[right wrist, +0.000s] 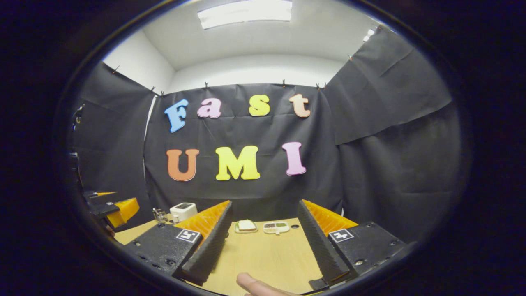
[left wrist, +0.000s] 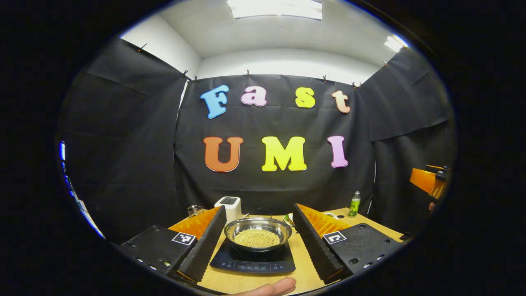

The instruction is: First push the handle of the pot to place it horizontally, then grasp the pot with both hands and set it on the induction cooktop.

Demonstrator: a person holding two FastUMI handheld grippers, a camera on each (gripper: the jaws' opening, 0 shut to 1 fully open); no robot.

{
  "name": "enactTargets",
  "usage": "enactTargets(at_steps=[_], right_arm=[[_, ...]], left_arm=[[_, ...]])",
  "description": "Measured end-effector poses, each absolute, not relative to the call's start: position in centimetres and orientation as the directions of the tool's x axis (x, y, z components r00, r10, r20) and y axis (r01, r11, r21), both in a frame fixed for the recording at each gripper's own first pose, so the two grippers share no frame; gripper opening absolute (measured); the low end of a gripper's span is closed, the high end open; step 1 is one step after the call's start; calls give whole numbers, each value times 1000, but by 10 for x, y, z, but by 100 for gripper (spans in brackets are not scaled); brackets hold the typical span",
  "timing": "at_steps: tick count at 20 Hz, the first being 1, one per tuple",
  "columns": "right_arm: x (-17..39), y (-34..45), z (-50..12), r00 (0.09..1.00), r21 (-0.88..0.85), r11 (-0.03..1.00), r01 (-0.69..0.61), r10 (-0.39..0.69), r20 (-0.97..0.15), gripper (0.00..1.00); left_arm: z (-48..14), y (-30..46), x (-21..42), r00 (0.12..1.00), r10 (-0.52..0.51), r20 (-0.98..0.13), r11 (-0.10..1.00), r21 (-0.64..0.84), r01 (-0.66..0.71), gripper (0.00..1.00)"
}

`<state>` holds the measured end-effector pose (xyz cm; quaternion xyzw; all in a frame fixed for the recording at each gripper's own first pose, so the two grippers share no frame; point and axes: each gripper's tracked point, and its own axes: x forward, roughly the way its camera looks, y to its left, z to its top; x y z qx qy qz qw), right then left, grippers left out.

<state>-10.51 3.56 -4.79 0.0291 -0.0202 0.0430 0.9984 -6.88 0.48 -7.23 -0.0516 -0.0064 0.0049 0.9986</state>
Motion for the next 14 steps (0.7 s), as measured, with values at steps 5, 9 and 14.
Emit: enactTargets(at_steps=[5, 9, 14], right_arm=[[-98, 37, -59, 996, 56, 994, -89, 89, 7, 96], [-97, 39, -61, 995, 58, 994, -96, 96, 3, 96], [-97, 48, -65, 993, 41, 993, -115, 115, -2, 96]], left_arm=[[-74, 11, -70, 1000, 13, 14, 994, -112, -12, 95], [-71, 7, -74, 1000, -5, 27, 995, -102, 8, 95], [-73, 4, -75, 999, -14, 33, 995, -100, 17, 95]])
